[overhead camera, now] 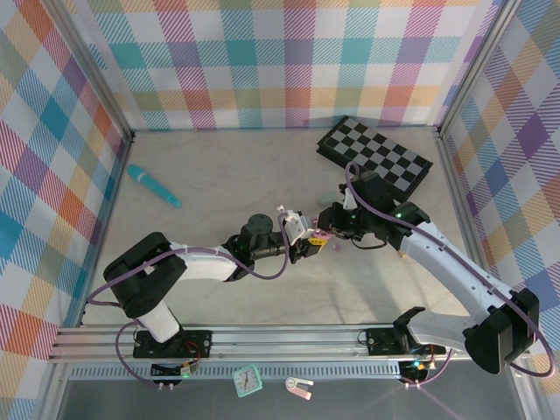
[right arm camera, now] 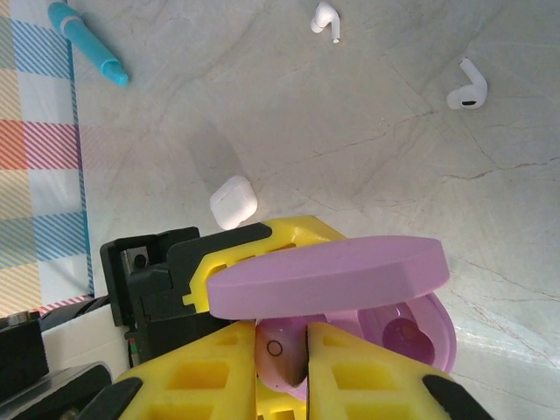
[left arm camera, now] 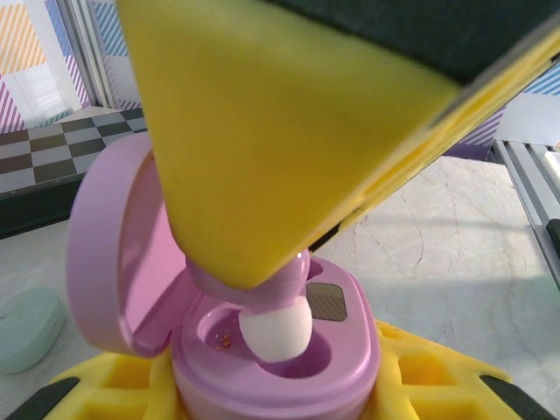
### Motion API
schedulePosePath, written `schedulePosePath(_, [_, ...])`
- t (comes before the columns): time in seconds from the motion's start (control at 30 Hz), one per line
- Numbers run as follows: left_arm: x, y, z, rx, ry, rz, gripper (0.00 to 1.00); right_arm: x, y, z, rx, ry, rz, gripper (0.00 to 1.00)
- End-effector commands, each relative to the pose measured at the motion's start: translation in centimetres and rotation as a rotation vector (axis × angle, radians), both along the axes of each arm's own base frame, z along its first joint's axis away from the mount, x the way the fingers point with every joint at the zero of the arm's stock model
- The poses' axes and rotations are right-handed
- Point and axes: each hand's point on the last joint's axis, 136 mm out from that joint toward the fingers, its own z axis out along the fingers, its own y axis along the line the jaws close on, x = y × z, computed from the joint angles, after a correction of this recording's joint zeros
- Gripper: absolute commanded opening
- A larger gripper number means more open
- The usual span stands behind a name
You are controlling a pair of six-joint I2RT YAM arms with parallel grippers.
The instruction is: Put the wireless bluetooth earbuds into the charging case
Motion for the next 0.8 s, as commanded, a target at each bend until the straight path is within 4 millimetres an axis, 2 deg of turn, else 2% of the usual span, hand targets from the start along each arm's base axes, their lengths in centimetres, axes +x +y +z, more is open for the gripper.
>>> schedulePosePath(0.0, [-0.2, -0.9, 1.8, -0.035, -0.050, -0.020, 0.35, 0.0, 0.1, -0.7, -0.015, -0.005, 0.011, 0.19])
schedulePosePath(0.13, [-0.1, -1.0, 1.9, -0.038, -0.047, -0.016, 0.35, -0.2, 0.0, -1.5, -0.019, 0.015, 0.012, 0.19])
schedulePosePath(0.43, [0.1, -1.2, 2.1, -0.044, -0.046, -0.013, 0.36, -0.8, 0.4, -1.5, 0.011, 0.031, 0.023, 0.20])
schedulePosePath(0.77, [0.1, -1.1, 2.4, -0.053, -0.051, -0.009, 0.36, -1.1, -0.1, -1.1, 0.001, 0.015, 0.009, 0.32])
